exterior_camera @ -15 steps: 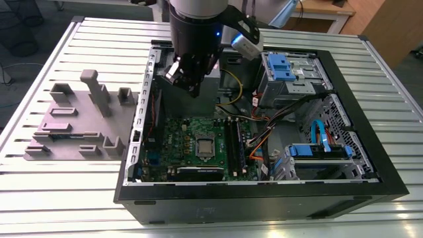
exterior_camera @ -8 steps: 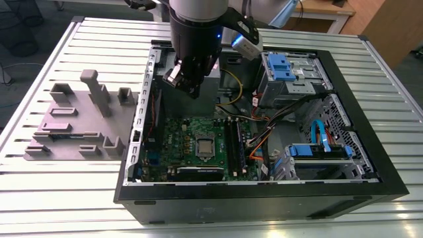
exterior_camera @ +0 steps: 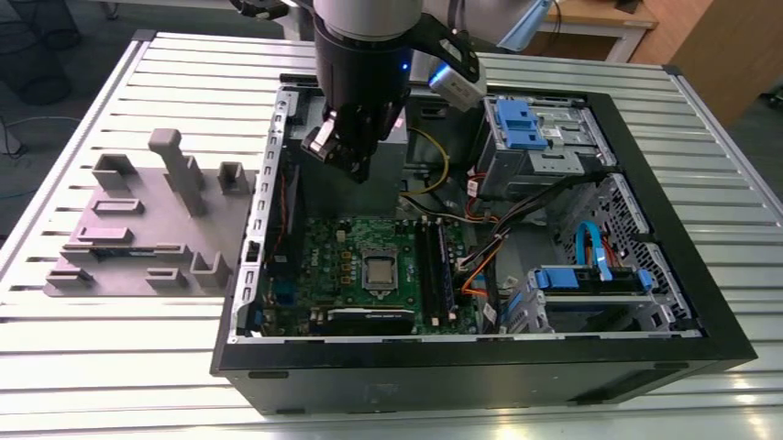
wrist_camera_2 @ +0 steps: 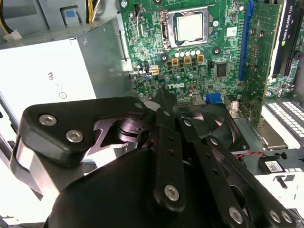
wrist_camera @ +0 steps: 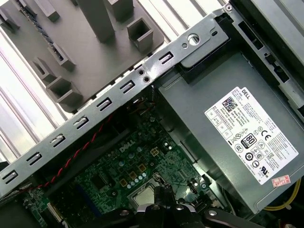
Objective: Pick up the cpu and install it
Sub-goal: 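Install the first cpu locking lever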
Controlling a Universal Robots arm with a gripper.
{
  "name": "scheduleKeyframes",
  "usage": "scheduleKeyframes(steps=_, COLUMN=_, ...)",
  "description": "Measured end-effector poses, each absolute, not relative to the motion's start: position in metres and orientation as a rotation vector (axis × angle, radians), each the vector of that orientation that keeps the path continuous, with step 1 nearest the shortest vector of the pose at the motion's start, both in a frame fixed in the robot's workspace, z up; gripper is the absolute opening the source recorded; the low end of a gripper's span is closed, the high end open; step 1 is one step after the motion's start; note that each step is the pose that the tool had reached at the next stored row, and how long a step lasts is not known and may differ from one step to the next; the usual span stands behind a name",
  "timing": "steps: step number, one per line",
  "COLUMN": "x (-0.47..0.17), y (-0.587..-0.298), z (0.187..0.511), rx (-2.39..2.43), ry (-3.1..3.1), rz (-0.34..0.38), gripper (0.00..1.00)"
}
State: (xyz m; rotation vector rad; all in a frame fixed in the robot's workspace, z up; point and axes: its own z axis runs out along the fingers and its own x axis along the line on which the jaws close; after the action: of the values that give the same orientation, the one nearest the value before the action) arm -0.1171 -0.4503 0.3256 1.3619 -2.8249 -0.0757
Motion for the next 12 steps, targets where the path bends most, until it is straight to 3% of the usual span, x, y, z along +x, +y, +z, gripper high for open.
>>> scheduleKeyframes(steps=12, x=-0.1158, y=-0.4503, z=0.3237, rx=1.501, ry=-2.751, rz=-0.075, gripper=0.1)
